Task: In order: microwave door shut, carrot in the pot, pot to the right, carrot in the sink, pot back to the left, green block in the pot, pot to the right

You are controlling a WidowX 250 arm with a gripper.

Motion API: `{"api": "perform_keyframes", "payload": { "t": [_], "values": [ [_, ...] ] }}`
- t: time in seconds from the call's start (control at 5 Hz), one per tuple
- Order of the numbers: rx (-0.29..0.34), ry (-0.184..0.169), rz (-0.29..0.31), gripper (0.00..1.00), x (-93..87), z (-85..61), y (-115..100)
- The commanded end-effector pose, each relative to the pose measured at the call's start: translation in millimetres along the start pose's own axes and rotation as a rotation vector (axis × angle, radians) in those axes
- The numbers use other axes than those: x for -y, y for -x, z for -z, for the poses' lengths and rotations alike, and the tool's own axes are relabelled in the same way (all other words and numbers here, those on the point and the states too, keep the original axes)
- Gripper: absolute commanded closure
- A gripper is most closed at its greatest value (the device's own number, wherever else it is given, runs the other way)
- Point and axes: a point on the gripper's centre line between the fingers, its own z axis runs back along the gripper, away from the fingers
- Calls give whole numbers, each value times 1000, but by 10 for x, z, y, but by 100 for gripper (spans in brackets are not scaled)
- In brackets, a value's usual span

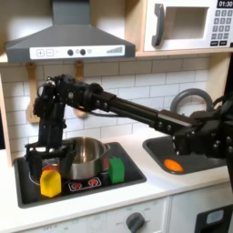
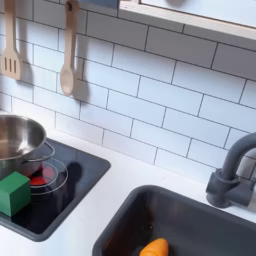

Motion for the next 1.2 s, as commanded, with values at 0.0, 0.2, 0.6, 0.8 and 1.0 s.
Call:
{"api": "perform_keyframes", "payload": {
  "t": [0.0, 0.2, 0.6, 0.8, 1.0],
  "values": [
    [16, 41, 53, 0, 164, 62, -77],
    [23, 54, 69, 0, 176, 89, -85],
    [25, 49, 99, 0, 209, 152, -150],
    [-6, 60, 91, 0, 183, 267, -179],
    [-17, 67, 87, 0, 184, 328, -185]
  ]
}}
